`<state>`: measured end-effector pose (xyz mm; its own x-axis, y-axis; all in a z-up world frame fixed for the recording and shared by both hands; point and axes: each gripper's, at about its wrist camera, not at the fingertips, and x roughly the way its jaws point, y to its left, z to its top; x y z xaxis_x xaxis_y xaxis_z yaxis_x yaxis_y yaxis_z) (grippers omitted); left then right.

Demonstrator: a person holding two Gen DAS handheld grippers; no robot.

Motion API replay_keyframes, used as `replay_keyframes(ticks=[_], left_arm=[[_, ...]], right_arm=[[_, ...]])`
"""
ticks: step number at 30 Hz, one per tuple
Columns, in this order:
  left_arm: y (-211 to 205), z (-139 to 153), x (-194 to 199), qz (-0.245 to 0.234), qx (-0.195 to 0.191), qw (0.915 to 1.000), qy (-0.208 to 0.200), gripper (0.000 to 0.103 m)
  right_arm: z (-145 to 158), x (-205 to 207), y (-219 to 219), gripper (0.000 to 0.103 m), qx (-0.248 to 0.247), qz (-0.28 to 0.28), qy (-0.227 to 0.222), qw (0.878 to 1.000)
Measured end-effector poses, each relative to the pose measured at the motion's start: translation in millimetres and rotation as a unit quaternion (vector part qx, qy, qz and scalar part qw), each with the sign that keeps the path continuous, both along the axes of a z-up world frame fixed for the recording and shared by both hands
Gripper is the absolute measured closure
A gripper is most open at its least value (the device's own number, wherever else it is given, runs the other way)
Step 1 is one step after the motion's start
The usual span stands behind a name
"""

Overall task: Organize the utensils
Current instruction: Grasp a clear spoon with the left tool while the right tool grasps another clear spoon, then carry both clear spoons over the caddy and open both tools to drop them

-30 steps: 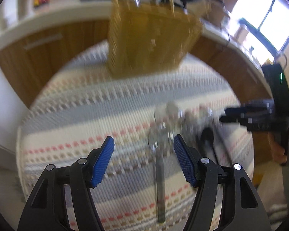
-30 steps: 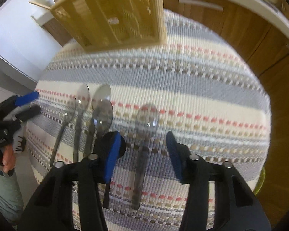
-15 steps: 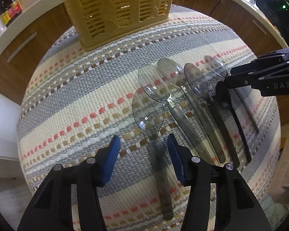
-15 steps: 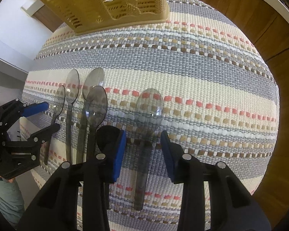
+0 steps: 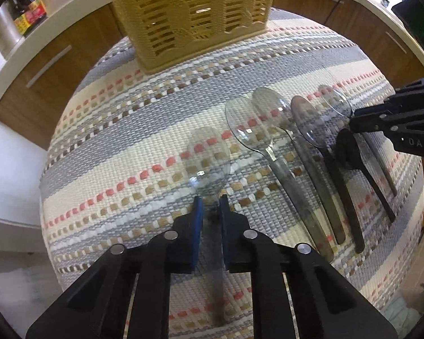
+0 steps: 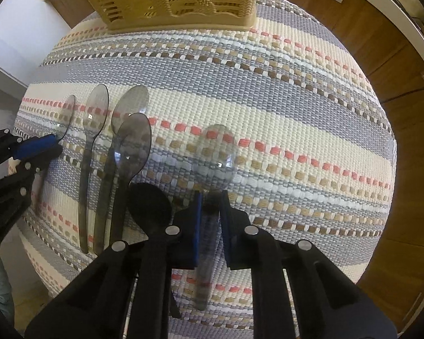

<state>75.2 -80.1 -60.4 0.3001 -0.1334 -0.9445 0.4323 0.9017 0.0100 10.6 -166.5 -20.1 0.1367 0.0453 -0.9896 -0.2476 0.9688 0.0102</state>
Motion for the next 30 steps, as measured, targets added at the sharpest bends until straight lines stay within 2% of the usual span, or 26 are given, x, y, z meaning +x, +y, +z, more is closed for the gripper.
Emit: replay_keyframes(ticks=[6, 11, 14, 19, 22, 26, 29, 30], left_arm=[[15.1, 6.3, -4.7, 0.014, -0.032, 0.9994, 0.001, 0.093], [25.4, 22.0, -9.8, 0.018, -0.044, 0.9987, -0.018, 0.093], [31.1, 35.0, -10.0, 0.018, -0.053, 0.9979, -0.033, 0.093], [36.0, 80.8, -16.8, 0.016, -0.069, 0.9939, -0.085, 0.093], [37.7, 118.0, -18.7, 0.016, -0.09, 0.9874, -0.129, 0.093], [37.7, 167.8, -20.5, 0.019, -0.127, 0.9735, -0.189, 0.093], [40.9, 205.1, -22.0, 0.024, -0.162, 0.9578, -0.236, 0.093], [43.0, 220.6, -20.6, 0.027, -0.177, 0.9498, -0.256, 0.093]], right_arm=[[7.8, -4.6, -19.4, 0.093, 0.012, 0.0, -0.01, 1.0], [38.5, -6.7, -40.1, 0.093, 0.027, -0.002, -0.04, 0.999], [57.2, -7.7, -45.3, 0.093, 0.032, -0.003, -0.063, 0.997], [101.0, -9.4, -55.7, 0.093, 0.048, -0.007, -0.111, 0.993], [132.3, -8.0, -63.2, 0.093, 0.061, -0.01, -0.151, 0.987], [176.0, -5.7, -71.1, 0.093, 0.089, -0.018, -0.206, 0.974], [202.1, -1.9, -70.3, 0.093, 0.105, -0.02, -0.251, 0.962], [213.8, -0.8, -70.1, 0.093, 0.107, -0.017, -0.273, 0.956]])
